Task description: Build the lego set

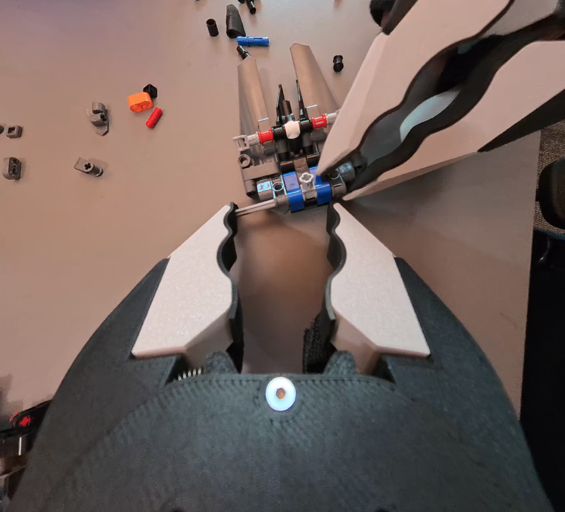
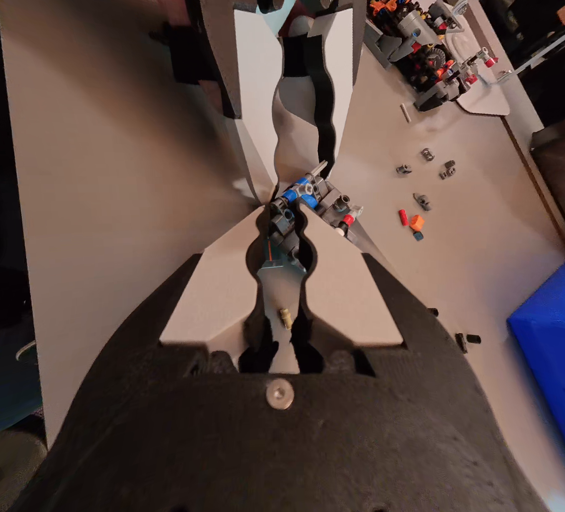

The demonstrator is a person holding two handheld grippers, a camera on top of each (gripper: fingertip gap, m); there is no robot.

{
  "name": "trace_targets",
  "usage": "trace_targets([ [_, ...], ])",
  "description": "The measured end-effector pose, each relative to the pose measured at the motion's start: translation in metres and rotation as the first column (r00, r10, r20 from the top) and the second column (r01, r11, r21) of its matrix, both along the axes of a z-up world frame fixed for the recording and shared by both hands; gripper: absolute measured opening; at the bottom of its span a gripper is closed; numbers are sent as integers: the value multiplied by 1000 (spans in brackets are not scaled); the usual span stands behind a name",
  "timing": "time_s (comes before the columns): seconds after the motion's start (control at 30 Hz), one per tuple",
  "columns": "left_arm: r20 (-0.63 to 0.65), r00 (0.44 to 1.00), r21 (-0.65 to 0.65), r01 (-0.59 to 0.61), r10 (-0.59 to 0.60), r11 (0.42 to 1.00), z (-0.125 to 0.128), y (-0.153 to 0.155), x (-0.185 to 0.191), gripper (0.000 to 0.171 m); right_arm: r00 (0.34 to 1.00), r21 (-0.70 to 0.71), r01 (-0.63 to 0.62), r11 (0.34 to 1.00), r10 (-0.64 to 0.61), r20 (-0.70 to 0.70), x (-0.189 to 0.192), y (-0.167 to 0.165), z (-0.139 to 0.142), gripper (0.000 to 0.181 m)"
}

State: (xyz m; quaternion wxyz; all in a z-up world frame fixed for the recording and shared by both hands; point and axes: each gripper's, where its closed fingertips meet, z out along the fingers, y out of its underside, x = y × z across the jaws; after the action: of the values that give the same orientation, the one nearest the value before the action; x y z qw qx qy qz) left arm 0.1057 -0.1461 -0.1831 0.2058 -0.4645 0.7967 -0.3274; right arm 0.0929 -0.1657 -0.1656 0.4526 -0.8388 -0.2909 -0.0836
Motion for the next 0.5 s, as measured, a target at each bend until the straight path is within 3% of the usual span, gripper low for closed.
trace_targets([
  [0.37, 2, 1000, 0, -9, 9, 1000, 0, 1, 1, 57, 989, -26, 33, 999, -37, -143, 2, 0, 2, 10],
  [0.5, 11, 1000, 9, -22, 22, 1000, 1, 7, 2, 42, 983, -28, 43, 999, -47, -177, 5, 0, 2, 10],
])
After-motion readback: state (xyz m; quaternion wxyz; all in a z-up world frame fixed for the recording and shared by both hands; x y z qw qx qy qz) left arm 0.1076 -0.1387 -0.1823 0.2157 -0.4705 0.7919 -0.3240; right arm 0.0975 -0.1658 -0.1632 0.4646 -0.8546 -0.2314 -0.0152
